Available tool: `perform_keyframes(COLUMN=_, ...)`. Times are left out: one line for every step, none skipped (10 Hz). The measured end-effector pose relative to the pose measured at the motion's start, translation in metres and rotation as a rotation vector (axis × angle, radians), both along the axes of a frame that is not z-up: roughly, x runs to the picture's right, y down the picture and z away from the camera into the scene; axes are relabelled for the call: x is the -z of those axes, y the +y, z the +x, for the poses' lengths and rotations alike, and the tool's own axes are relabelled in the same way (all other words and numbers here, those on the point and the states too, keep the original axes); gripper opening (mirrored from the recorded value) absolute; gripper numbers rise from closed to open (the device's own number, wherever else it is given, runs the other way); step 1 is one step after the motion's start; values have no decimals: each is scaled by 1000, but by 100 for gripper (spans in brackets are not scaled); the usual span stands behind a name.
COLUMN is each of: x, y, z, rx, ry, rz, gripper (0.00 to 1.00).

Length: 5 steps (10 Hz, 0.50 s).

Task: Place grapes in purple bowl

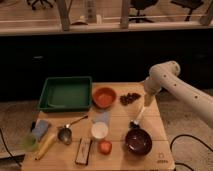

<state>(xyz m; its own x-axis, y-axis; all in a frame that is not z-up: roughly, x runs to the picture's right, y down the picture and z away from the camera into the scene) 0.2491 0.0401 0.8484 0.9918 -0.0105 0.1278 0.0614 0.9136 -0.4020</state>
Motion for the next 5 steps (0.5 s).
perform_keyframes(x=-4, y=-3, z=1, rx=-7, ry=-1, rz=1, gripper=80)
perform_keyframes(x=-9, y=-3, z=1, rx=-14, ry=-5, rz=0, gripper=80)
perform_keyframes(x=-13, y=-1, z=3, rx=-26, ry=-7, rz=-3, gripper=80)
perform_keyframes(x=-19, y=-1, z=4, rx=-36, ry=-11, rz=-5, gripper=80)
perform_keyframes(x=-24, y=-1, z=2, rx=-42, ry=-16, rz=-7, gripper=80)
